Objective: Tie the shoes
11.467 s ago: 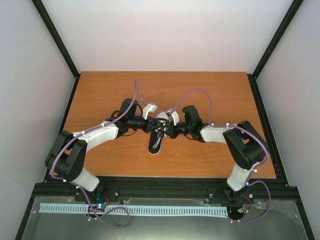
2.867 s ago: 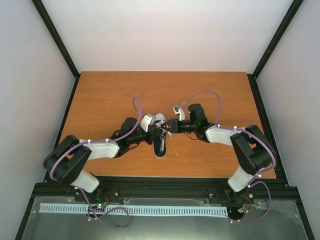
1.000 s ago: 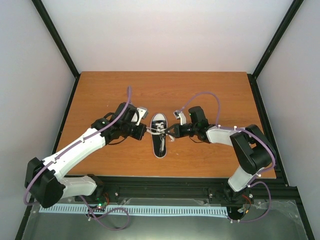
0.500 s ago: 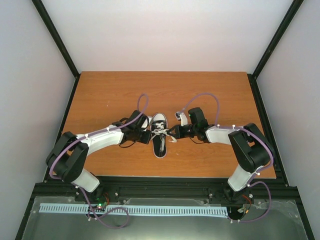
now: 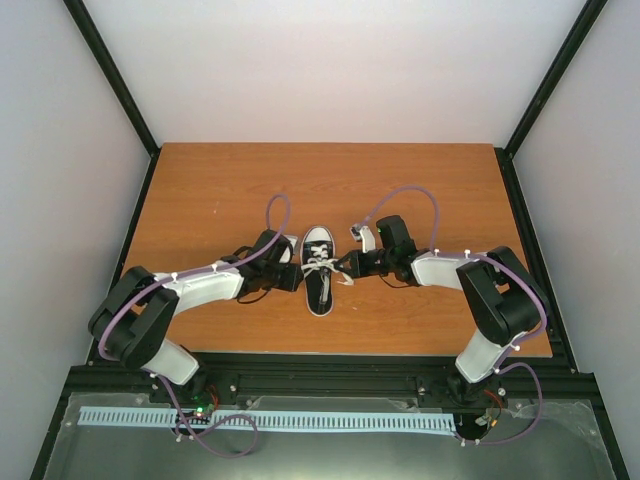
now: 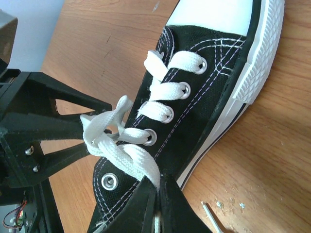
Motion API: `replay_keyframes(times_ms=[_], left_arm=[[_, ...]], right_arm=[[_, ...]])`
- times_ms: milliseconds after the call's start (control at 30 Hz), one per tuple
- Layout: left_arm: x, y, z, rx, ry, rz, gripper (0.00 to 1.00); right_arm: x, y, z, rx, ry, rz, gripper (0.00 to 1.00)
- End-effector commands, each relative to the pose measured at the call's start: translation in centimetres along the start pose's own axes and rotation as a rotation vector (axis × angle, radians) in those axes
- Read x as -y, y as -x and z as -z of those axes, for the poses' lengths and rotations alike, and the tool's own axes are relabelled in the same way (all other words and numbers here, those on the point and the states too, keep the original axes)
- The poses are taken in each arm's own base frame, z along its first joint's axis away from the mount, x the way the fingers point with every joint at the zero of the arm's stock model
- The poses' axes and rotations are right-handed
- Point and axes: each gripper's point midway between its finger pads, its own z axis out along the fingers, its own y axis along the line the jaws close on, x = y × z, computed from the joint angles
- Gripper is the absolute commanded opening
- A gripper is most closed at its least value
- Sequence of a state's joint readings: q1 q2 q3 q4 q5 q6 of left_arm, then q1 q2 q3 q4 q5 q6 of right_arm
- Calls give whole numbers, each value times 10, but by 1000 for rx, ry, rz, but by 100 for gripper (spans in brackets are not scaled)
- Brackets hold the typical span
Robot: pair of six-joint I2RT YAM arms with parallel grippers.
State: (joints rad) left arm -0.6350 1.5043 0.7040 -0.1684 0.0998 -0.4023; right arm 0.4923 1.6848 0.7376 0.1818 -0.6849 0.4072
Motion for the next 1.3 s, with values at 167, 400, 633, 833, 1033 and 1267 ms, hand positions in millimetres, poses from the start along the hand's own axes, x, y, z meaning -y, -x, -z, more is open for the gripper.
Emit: replay_keyframes(times_ms=[167,400,633,833,1033,1267], left_arm=[[1,27,-10,143,-21,57,39],[-3,36,-10,211,-7,84,9],[-6,53,29,343,22,41,1],[-14,52,68,294,122,-6,1],[-18,43,98,292,140,5,1],[-4,38,105,258,69,-32,1]], right_arm=[[-1,1,6,17,-7,23,4],[-1,1,9,24,-9,26,5],[-3,5,17,44,-23,40,7],[-9,11,29,63,-62,53,44],[-4,-3,48,81,-140,59,70],[8,-23,40,70,-187,72,71]])
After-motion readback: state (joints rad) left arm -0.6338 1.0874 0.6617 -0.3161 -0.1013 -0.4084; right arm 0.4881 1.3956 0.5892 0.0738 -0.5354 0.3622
